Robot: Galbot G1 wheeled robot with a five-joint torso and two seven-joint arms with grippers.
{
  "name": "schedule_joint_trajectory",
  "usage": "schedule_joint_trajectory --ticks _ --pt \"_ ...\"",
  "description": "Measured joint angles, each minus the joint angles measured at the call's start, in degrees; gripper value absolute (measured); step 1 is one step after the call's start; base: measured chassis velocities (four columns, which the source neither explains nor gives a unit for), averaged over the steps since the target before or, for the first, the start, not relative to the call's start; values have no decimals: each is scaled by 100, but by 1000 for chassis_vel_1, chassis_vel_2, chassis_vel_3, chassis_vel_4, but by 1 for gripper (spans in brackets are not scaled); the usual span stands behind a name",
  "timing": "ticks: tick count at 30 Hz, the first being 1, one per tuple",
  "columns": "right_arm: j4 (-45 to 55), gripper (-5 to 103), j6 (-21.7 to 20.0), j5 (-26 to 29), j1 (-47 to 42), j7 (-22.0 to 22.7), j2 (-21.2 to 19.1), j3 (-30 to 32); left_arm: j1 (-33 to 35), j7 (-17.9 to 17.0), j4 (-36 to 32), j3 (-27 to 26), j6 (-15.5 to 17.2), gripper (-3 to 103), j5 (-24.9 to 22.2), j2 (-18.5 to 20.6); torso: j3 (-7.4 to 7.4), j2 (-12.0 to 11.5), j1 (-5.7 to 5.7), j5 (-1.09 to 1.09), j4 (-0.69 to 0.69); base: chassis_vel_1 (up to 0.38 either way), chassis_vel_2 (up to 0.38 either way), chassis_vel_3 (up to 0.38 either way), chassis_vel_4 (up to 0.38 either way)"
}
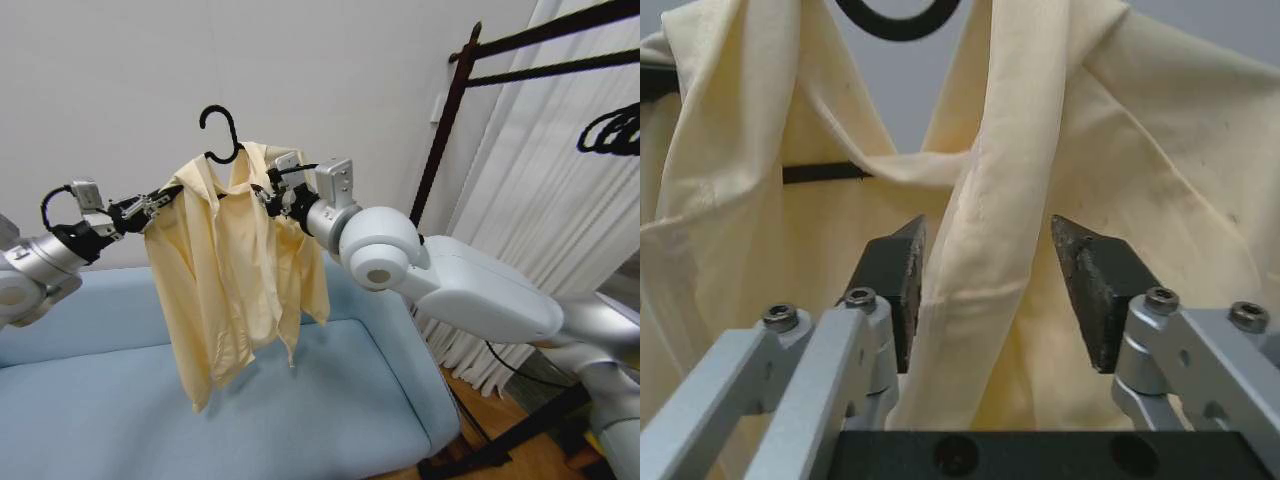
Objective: Pick up the clothes from the sofa and hang them on the clothes hanger.
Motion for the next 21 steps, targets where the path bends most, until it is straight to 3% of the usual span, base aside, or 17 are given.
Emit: schedule_joint_trajectory --ticks 4,6,10,12,13,14,18,21 --pt "58 63 32 50 72 -402 -428 145 55 428 219 -102 96 2 -161 -8 0 0 0 1 0 0 0 0 0" --pt "-1 63 35 52 128 -555 -518 198 67 603 294 -116 119 2 -163 -6 0 0 0 0 0 0 0 0 0" --pt "-273 85 -93 56 352 -1180 -778 426 71 1135 543 -127 208 2 -136 39 0 0 0 0 0 0 0 0 0" --pt "-307 85 -141 60 364 -1281 -812 459 69 1210 574 -128 221 2 -127 49 0 0 0 0 0 0 0 0 0" --pt "-398 90 -324 64 369 -1617 -938 539 61 1388 663 -129 255 2 -96 95 0 0 0 0 1 0 0 0 0" --pt "-411 95 -384 64 339 -1683 -989 548 55 1438 693 -131 262 2 -95 125 0 0 0 0 0 0 0 0 0" --pt "-362 99 -502 121 217 -1569 -1058 530 37 1457 715 -140 266 2 -116 175 0 0 0 0 0 0 0 0 0" --pt "-279 100 -494 190 11 -1145 -1023 432 14 1499 717 -177 285 2 -209 273 0 0 0 1 0 0 0 0 0"
